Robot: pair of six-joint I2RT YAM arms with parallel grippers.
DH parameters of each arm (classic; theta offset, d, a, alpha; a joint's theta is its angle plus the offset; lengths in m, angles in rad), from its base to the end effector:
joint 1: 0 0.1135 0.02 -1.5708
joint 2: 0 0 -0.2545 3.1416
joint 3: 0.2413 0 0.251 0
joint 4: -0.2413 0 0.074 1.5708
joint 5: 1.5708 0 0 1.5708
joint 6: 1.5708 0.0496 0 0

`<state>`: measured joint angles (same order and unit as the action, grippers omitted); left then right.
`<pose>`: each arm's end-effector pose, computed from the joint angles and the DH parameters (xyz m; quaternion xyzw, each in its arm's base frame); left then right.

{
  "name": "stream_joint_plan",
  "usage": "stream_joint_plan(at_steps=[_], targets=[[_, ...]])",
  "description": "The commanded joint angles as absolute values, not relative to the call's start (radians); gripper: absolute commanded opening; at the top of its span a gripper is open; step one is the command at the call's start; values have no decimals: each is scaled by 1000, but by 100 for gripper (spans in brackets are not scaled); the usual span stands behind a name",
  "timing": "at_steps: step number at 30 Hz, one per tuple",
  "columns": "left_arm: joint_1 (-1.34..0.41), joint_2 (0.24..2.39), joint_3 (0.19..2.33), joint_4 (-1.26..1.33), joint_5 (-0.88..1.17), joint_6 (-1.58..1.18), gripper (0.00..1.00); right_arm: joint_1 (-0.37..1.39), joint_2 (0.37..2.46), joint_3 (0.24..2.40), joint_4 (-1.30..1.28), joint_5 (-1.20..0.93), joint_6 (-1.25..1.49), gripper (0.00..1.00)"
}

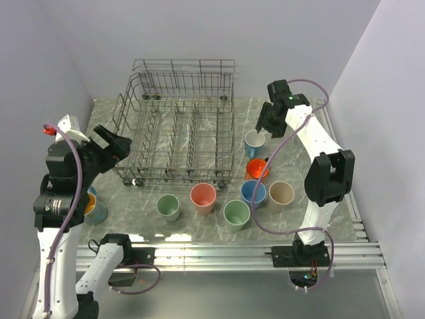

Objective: Load the cups into the dish rack

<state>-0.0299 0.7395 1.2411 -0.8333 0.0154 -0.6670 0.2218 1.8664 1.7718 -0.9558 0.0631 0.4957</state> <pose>0.1336 -0.0048 0.4145 -0.2507 0.7746 -0.2042 0.5436 0.3946 0.0858 0.2865 0.1399 0.9557 0.0617 0.2515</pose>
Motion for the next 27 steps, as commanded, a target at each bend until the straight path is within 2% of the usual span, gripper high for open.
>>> stream_joint_plan(at_steps=[1, 12, 14, 15, 16, 18, 20, 21, 24, 27], targets=[[-34, 713, 1236, -870, 48, -661, 98, 219, 1885, 1711, -890, 61, 483, 63], [-34, 689, 1203, -933, 48, -652, 97, 218, 1957, 1634, -752, 69, 471, 57], [-34, 678, 1201, -948, 40, -655, 96, 218, 1980, 1641, -750, 74, 468, 51], [-34, 677, 1203, -953, 40, -657, 96, 218, 1991, 1646, -755, 78, 468, 41], [-34, 673, 1204, -960, 35, -658, 96, 219, 1994, 1649, -756, 77, 465, 37], [-34, 667, 1209, -976, 31, -660, 96, 218, 1994, 1646, -759, 80, 465, 31], [-34, 666, 1210, -985, 32, -660, 98, 219, 1991, 1638, -759, 89, 459, 30], [-34, 666, 1213, -994, 34, -657, 99, 219, 1987, 1637, -761, 87, 457, 20], [-34, 690, 1236, -1029, 11, -634, 99, 216, 1973, 1657, -791, 94, 460, 0], [-35, 751, 1299, -1072, 3, -592, 99, 213, 1935, 1715, -834, 115, 475, 0]])
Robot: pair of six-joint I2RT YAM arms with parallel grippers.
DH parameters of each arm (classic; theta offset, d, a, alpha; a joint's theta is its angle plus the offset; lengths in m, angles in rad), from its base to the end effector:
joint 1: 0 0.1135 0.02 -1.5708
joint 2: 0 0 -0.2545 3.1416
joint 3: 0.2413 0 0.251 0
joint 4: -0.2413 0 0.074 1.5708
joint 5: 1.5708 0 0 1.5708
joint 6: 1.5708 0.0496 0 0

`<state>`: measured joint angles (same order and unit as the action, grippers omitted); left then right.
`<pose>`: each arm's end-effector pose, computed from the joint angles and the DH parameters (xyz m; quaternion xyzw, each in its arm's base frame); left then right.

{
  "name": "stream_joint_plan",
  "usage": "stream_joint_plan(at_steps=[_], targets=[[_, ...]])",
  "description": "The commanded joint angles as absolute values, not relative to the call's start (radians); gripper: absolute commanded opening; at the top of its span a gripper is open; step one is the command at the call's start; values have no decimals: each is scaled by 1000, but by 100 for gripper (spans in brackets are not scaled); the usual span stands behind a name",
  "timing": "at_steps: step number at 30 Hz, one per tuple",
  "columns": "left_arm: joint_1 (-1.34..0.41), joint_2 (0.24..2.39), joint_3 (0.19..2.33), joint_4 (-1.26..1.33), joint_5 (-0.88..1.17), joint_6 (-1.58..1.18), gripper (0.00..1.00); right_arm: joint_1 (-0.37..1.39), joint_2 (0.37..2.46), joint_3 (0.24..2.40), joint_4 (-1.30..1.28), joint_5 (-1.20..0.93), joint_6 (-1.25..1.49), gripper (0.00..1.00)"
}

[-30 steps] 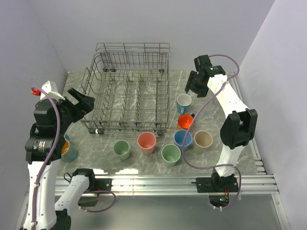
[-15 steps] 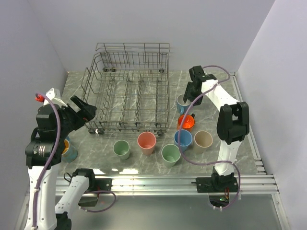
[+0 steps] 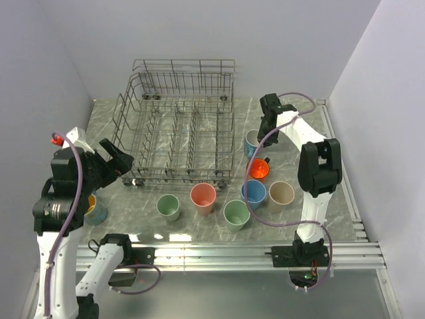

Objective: Load the cups into the dish rack

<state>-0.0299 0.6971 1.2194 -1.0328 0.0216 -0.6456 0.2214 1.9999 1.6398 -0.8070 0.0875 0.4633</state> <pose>0.1139 -0.0045 0.3901 -0.2562 0.8238 -0.1763 0.4740 0.4142 0.0888 0.2017 0.1268 0.9706 0.0269 0.2031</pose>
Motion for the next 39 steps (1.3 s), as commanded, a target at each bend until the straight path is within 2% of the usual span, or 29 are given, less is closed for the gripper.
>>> stream_joint_plan(at_steps=[1, 5, 9, 11, 13, 14, 16, 19, 21, 24, 27, 33, 39], targets=[[-52, 765, 1318, -1075, 3, -585, 99, 213, 1925, 1741, -854, 130, 479, 0], [-74, 842, 1407, -1063, -40, -586, 99, 170, 1878, 1909, -1001, 207, 511, 0], [-77, 891, 1486, -991, 17, -618, 99, 106, 1763, 2032, -1037, 109, 546, 0], [-78, 897, 1482, -875, 133, -644, 99, 106, 1709, 2028, -996, 22, 558, 0], [-77, 896, 1462, -775, 195, -693, 99, 104, 1596, 1932, -912, -185, 595, 0], [-77, 882, 1418, -647, 268, -709, 99, 106, 1504, 1877, -791, -266, 619, 0], [-77, 853, 1359, -519, 323, -798, 100, 106, 1418, 1697, -656, -488, 728, 0], [-78, 868, 1246, -251, 539, -941, 99, 115, 1281, 1459, -317, -748, 946, 0], [-89, 940, 1191, -60, 731, -1024, 99, 139, 1214, 1352, -113, -823, 1070, 0], [-173, 951, 1071, 239, 733, -1201, 99, 184, 1151, 1303, -34, -868, 1104, 0], [-242, 1011, 1037, 383, 752, -1281, 99, 196, 1115, 1284, -32, -890, 1114, 0], [-474, 1158, 1158, 399, 703, -1229, 99, 239, 1085, 1247, 9, -887, 1152, 0], [-561, 1215, 1195, 425, 640, -1201, 99, 252, 1052, 1209, -20, -873, 1135, 0]])
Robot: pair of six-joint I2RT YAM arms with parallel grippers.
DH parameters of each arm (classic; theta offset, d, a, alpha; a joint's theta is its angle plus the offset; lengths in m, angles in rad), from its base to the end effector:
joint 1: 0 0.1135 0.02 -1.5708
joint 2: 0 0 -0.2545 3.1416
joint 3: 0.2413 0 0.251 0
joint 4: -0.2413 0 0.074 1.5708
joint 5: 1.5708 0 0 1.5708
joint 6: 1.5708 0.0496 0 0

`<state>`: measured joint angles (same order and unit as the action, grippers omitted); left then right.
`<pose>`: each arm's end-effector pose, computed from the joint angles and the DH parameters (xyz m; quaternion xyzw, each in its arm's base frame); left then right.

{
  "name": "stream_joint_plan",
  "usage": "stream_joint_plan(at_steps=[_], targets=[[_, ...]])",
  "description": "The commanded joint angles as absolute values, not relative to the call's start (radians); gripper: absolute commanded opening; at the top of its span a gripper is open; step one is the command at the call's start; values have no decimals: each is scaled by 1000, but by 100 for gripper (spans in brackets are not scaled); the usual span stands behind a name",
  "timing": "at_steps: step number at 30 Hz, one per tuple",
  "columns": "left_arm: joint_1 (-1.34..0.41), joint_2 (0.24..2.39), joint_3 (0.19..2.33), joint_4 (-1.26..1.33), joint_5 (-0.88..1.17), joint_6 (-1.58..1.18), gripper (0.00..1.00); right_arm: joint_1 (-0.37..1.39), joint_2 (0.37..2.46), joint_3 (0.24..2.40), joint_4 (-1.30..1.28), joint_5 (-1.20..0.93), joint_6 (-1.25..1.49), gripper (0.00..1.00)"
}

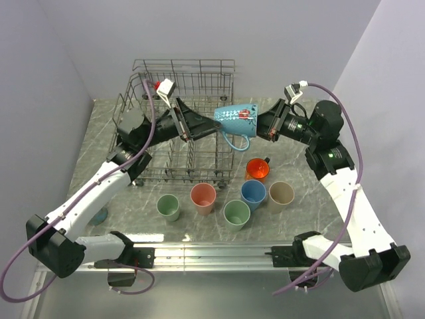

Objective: Load the cups into the dish rack

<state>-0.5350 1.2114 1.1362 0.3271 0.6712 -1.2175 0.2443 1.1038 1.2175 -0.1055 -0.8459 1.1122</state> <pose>0.2314 -0.1730 0.4214 0.0517 0.6323 -0.7025 0.3226 0.2313 0.0959 0.4289 0.0056 0.7052 0.6313 0.3228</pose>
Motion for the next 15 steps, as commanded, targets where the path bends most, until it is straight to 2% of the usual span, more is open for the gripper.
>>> stream_joint_plan(at_steps=[1, 8, 15], targets=[[-572, 1218, 1200, 423, 635, -1195, 99, 252, 1049, 1203, -23, -876, 1131, 0], [-604, 1256, 1229, 445, 624, -1195, 99, 259, 1043, 1152, -17, -888, 1123, 0], [-653, 1302, 1272, 433, 615, -1172, 86, 261, 1077, 1164, -48, -897, 1085, 0]])
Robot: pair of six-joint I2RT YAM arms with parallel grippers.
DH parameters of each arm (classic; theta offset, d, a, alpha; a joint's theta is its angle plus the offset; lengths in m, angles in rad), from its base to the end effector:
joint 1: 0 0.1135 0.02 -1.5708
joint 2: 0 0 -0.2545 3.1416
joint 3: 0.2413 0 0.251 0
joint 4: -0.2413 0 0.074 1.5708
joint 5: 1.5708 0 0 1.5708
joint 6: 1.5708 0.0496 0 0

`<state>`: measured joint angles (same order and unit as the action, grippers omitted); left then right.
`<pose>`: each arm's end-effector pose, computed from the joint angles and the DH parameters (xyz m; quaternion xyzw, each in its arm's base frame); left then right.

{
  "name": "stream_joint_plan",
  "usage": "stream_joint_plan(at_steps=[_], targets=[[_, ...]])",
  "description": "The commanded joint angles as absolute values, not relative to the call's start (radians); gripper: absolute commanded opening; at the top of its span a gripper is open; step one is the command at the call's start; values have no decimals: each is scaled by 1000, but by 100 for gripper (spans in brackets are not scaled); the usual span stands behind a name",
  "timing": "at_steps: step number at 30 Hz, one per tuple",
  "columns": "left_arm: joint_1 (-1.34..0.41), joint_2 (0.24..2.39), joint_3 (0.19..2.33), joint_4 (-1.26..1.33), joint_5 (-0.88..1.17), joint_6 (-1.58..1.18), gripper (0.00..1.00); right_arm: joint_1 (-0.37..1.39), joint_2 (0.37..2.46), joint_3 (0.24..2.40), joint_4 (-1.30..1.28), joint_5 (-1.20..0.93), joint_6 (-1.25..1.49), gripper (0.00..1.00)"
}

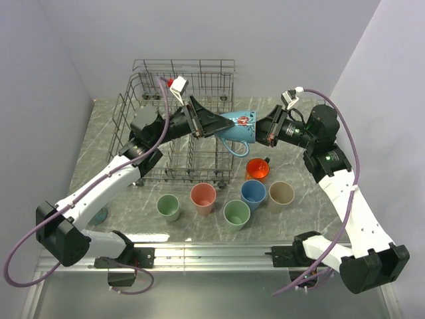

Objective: Load the cups into the dish rack

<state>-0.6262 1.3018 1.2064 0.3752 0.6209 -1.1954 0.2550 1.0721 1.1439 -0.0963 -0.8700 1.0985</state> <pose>0.2347 -0.2054 0.4269 0.0734 0.6183 -0.7136 0.3212 0.2256 0.0980 0.4117 -0.0028 0.7127 0.6318 0.3049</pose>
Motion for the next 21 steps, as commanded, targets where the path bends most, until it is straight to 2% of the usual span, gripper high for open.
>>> stream_joint_plan(at_steps=[1, 4, 7, 8, 11, 13, 15, 16, 18, 19, 21], targets=[[-657, 1307, 1275, 436, 611, -1170, 83, 261, 1078, 1166, -51, -897, 1083, 0], [-666, 1316, 1279, 442, 604, -1170, 69, 261, 1084, 1170, -71, -885, 1062, 0], [-670, 1318, 1285, 440, 604, -1164, 42, 261, 1092, 1161, -75, -882, 1060, 0], [-672, 1319, 1289, 430, 606, -1163, 25, 261, 1091, 1155, -72, -881, 1057, 0], [-672, 1310, 1308, 364, 592, -1123, 1, 262, 1101, 1166, -101, -876, 1037, 0], [-667, 1302, 1340, 306, 577, -1083, 0, 256, 1115, 1189, -182, -856, 1006, 1], [-644, 1299, 1362, 214, 561, -1031, 0, 252, 1126, 1233, -247, -836, 945, 14], [-631, 1295, 1374, 189, 560, -1019, 0, 249, 1132, 1247, -305, -818, 925, 29], [-573, 1287, 1384, 147, 563, -993, 0, 236, 1134, 1281, -354, -799, 876, 41], [-545, 1279, 1388, 109, 572, -985, 0, 229, 1135, 1287, -374, -792, 865, 50], [-453, 1272, 1393, 71, 587, -968, 0, 207, 1134, 1293, -422, -776, 844, 56]])
